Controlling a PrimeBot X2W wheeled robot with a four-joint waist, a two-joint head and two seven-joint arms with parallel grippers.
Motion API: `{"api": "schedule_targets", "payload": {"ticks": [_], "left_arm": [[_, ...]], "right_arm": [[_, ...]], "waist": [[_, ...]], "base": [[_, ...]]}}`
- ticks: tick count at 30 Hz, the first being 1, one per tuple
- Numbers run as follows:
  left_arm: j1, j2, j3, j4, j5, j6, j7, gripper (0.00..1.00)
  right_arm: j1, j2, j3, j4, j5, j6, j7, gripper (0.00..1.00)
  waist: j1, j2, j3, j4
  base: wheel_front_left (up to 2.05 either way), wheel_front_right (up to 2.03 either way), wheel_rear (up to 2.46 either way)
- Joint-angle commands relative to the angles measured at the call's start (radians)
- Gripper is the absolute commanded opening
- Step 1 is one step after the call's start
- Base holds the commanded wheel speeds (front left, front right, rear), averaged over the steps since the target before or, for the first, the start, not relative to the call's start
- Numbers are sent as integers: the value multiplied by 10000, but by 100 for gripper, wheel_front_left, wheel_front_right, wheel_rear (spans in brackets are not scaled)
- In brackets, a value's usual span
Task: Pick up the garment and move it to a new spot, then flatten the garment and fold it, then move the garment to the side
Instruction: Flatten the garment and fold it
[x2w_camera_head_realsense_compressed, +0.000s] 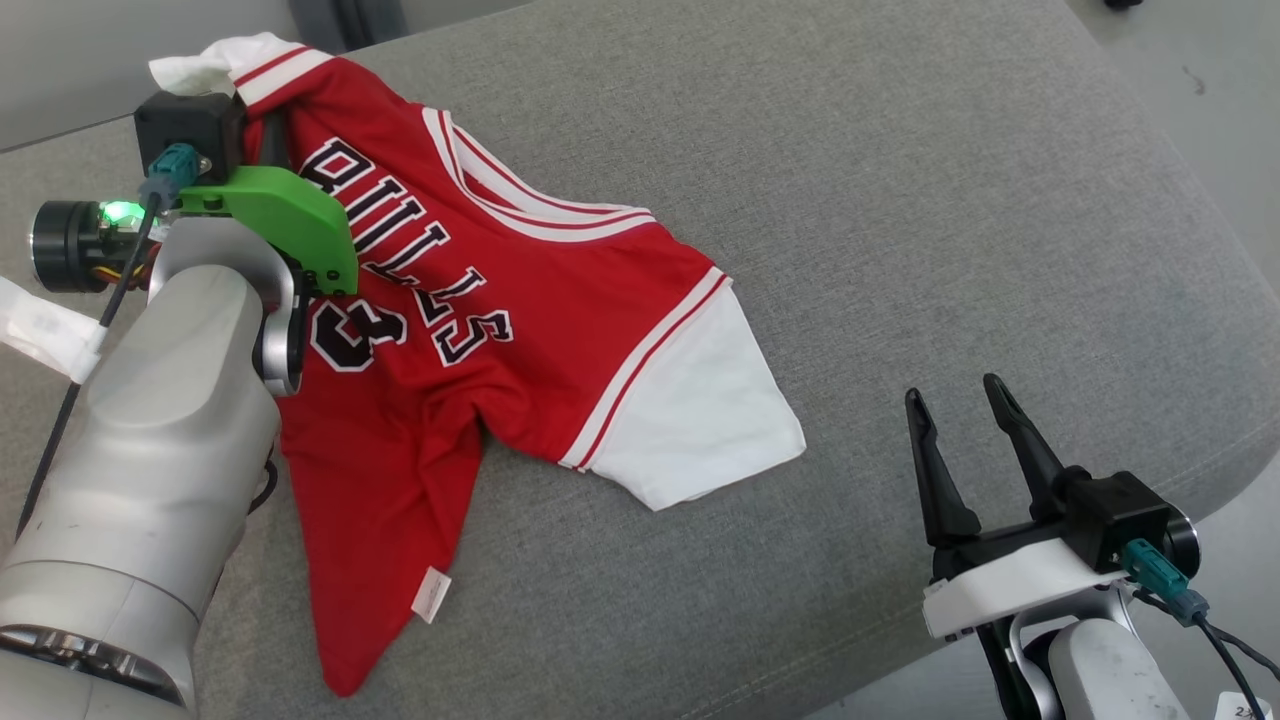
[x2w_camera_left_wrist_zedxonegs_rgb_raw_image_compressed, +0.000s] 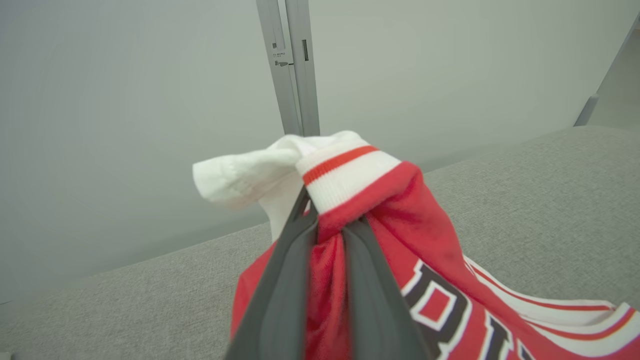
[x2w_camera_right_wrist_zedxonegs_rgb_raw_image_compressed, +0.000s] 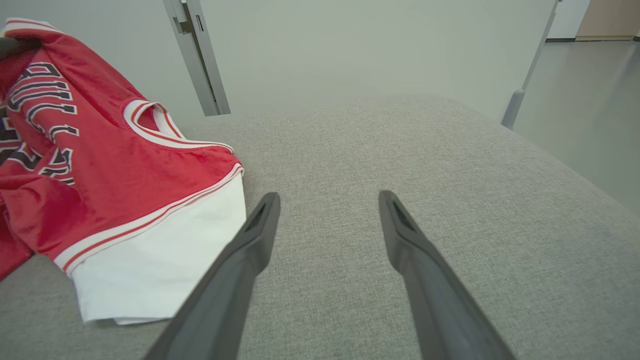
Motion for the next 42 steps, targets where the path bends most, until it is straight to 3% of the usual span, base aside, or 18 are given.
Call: {"api": "schedule_targets", "payload": {"ticks": [1, 2, 3, 4, 5, 11, 18, 23, 28, 42], "left_arm": [[-127, 61, 117, -75, 175, 51, -89, 0], [-31, 35, 259, -101, 167, 47, -79, 0], [146, 29, 290, -69, 271, -5, -80, 12], [241, 29, 335, -124, 337, -9, -82, 40], [357, 1, 484, -262, 360, -9, -83, 100], [2003, -306, 1701, -2099, 966, -15, -63, 100], [5025, -1051, 2793, -4647, 1653, -540, -63, 100], [6982, -1272, 3331, -6041, 2491, -627, -67, 100], [8751, -1397, 3972, -7523, 3361, -1002, -62, 100], [11898, -1906, 6287, -8551, 4520, -2170, -64, 100]], "right_arm": [[-44, -10, -2, 11, 74, -14, -31, 100], [-40, -10, -7, 26, 75, -14, -31, 100], [-30, -10, -9, 48, 68, -14, -31, 100], [-9, -10, -19, 54, 47, -14, -31, 100], [16, -12, -65, 42, 16, -14, -31, 100], [310, -7, -708, -219, -296, -14, -31, 100], [944, -12, -1494, -599, -700, -14, -31, 100], [1271, -10, -1952, -694, -974, -14, -31, 100], [1501, -10, -2136, -608, -1060, -14, -31, 100], [2128, -10, -1860, -235, -1025, -14, -31, 100]], "waist": [[0, 0, 16, -2], [0, 0, -1, 13], [0, 0, -52, 30], [0, 0, -101, 55], [0, 0, -166, 101], [0, 0, -719, 696], [0, 0, -1578, 1660], [0, 0, -2004, 2290], [0, 0, -2310, 2774], [0, 0, -2872, 3277]], "base": [[0, 0, 0], [0, 0, 0], [0, 0, 0], [0, 0, 0], [0, 0, 0], [0, 0, 0], [0, 0, 0], [0, 0, 0], [0, 0, 0], [0, 0, 0]]}}
